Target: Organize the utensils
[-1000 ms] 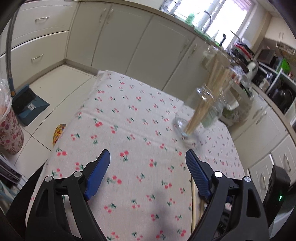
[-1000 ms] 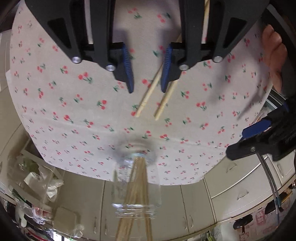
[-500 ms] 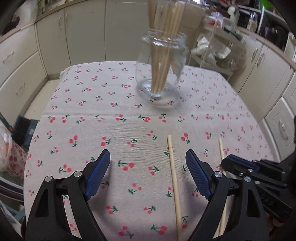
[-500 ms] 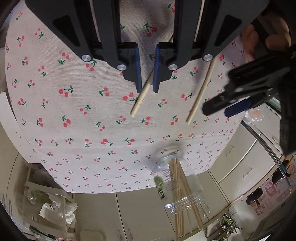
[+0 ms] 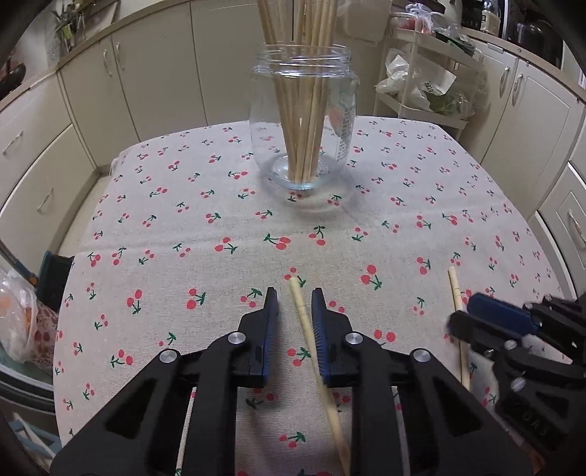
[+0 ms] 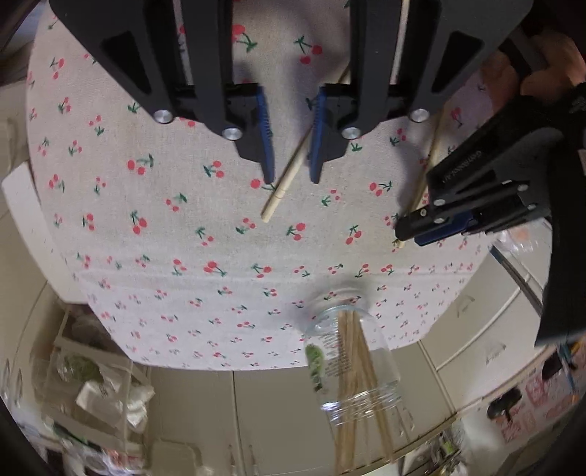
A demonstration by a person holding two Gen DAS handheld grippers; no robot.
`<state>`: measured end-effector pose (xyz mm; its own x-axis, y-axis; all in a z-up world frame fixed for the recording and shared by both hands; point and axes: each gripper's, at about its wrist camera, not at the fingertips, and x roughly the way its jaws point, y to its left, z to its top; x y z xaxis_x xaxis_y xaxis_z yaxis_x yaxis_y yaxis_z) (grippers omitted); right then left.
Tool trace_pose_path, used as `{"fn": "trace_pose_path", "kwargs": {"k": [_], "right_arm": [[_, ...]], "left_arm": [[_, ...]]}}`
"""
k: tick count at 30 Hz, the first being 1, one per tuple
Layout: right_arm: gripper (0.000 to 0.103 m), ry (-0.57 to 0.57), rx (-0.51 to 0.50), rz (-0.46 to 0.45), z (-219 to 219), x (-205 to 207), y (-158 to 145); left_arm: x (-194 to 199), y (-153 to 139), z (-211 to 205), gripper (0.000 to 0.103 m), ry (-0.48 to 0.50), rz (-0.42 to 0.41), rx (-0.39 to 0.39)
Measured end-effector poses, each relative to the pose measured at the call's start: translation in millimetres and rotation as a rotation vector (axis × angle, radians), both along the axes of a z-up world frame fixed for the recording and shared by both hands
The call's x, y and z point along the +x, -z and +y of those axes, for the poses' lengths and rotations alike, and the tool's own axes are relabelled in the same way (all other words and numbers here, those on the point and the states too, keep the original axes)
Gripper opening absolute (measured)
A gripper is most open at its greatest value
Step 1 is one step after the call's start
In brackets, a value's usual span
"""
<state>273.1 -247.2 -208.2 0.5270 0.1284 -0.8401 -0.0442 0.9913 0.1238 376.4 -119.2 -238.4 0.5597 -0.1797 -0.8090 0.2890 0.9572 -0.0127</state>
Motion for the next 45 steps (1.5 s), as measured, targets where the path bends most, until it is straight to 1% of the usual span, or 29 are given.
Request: {"fn": "trace_pose_path", "kwargs": {"k": [2,3,4,5,6,10,11,14,16,17,19,20,21,23,24,26,27,30,32,34,37,40,45], "right_arm": [[0.03,-0.022,-0.046,-0.005,8,2,1],[0.025,-0.037,-0.062,-0.006,11,3,1],[0.011,-0.048,-0.066,-0.005,12,4,1],[0.01,-0.062,-0.065,-0.003,13,4,2],[0.007,-0.067,-0.058,-0.003,12,5,2],[0.006,-0.063,-0.019,0.002,8,5,3],[0.006,-0.058,-0.009,0.006,7,6,3],[0.006,-0.053,-0.001,0.02,6,10,2],[0.013,-0.08,-0.017,0.026,11,13,2],[0.014,-0.098,-0.034,0.03,14,14,2],[0.014,-0.137,-0.089,0.03,21,15,1],[0.013,-0.146,-0.095,0.029,23,15,1],[0.007,-0.147,-0.088,0.03,22,15,1],[0.006,-0.135,-0.069,0.029,19,14,1],[0.006,-0.127,-0.053,0.029,17,14,2],[0.006,-0.098,0.007,0.034,9,14,2],[0.006,-0.083,0.038,0.036,5,14,2],[0.006,-0.037,0.13,0.043,-6,15,4],[0.006,-0.019,0.167,0.046,-10,16,5],[0.006,-0.005,0.194,0.046,-13,16,6],[0.006,0.005,0.211,0.042,-14,15,7],[0.006,0.01,0.219,0.039,-15,16,8],[0.006,0.013,0.231,0.036,-16,16,8]], "left_arm": [[-1,0,-1,0.018,0.009,0.006,0.01],[-1,-1,-1,0.018,0.011,0.01,0.007],[-1,-1,-2,0.017,0.013,0.01,0.005],[-2,0,-2,0.008,0.023,0.009,-0.005],[-2,0,-2,0.006,0.03,0.012,-0.016],[-2,-2,8,0.005,0.033,0.037,-0.105],[-2,-3,11,0.005,0.032,0.038,-0.111],[1,-2,13,0.005,0.029,0.052,-0.11],[4,1,13,0.005,0.03,0.07,-0.1],[5,2,11,0.005,0.032,0.073,-0.093],[6,2,8,0.005,0.037,0.074,-0.074],[7,2,7,0.005,0.044,0.071,-0.062],[7,2,6,0.005,0.049,0.07,-0.059],[8,-2,7,0.005,0.058,0.065,-0.082],[8,-10,9,0.005,0.055,0.038,-0.092],[10,-29,16,0.005,0.042,-0.013,-0.148],[13,-46,23,0.005,0.032,-0.062,-0.209],[20,-89,38,0.005,0.012,-0.206,-0.335],[26,-119,49,0.005,-0.012,-0.318,-0.432],[35,-142,55,0.005,-0.043,-0.414,-0.501],[51,-162,57,0.005,-0.094,-0.519,-0.577],[65,-173,56,0.005,-0.135,-0.594,-0.623],[89,-172,46,0.005,-0.186,-0.648,-0.655]]}}
